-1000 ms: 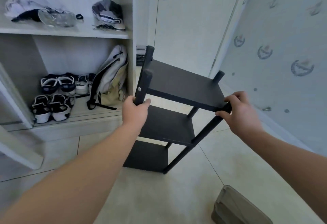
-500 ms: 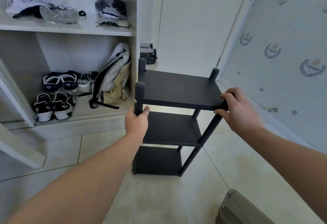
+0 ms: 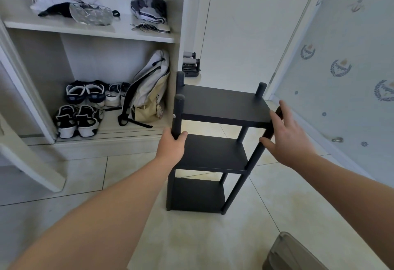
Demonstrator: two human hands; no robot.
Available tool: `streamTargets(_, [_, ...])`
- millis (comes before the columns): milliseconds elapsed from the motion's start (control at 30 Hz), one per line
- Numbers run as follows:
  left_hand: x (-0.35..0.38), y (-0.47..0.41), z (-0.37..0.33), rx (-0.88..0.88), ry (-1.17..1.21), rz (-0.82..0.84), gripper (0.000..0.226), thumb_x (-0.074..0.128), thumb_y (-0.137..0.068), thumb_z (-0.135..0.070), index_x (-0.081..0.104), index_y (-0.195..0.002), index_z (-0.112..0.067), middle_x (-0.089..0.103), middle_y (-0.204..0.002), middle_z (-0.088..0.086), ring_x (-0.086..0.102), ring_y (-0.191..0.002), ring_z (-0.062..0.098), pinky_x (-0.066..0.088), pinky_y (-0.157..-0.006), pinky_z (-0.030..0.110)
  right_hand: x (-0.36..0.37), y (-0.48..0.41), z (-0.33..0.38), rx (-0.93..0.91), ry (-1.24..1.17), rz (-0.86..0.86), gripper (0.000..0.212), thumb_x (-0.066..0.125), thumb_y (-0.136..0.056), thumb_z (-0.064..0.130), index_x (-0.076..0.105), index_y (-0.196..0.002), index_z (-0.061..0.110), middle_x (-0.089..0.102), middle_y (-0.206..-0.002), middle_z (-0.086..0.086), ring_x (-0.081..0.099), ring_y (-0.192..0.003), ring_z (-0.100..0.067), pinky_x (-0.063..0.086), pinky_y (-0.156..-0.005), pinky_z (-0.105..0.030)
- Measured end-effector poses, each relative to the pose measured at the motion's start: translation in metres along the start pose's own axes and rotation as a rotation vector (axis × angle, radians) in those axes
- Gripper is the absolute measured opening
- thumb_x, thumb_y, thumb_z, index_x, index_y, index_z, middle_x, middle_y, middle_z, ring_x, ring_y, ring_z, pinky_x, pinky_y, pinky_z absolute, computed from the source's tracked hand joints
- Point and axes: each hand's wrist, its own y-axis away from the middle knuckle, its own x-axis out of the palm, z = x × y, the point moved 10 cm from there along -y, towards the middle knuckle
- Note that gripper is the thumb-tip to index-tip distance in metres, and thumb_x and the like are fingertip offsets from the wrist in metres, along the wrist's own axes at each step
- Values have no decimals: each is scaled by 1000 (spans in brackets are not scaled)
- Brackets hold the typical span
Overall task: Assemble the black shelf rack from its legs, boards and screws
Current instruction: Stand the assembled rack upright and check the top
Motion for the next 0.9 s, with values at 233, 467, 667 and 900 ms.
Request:
streamTargets(233, [-7,35,5,-57,-281,77,71,61,-97,-34,22,-155,-19,38,-155,4,43,-137,31,41,-107,44,-7,27,5,1,8,75,80,56,-99,45,15,-161,17,-8,-170,-1,13,-155,-27,24,-121,-48])
streamTargets(467, [6,90,13,72,-730,189,83,52,-93,-59,13,-158,-26,12,-166,2,14,-151,33,27,-116,50,23,103,46,-65,-3,169,77,41,-103,55,0,-162,27,-6,-171,4,-3,-157,-24,8,-125,-50])
streamTargets(667, [26,136,63,327,-1010,206,76,39,-97,-64,7,-158,-32,-5,-168,0,-8,-153,31,7,-121,54,99,158,54,-42,44,292,77,32,-103,59,-9,-161,29,-14,-169,3,-8,-156,-29,9,-124,-55])
streamTargets(900, [66,132,167,139,-1070,338,75,29,-99,-64,-8,-157,-34,-18,-167,-2,-19,-152,28,-2,-120,58,223,171,61,-88,76,505,79,26,-101,62,-16,-159,29,-20,-168,-1,-13,-156,-33,3,-124,-58])
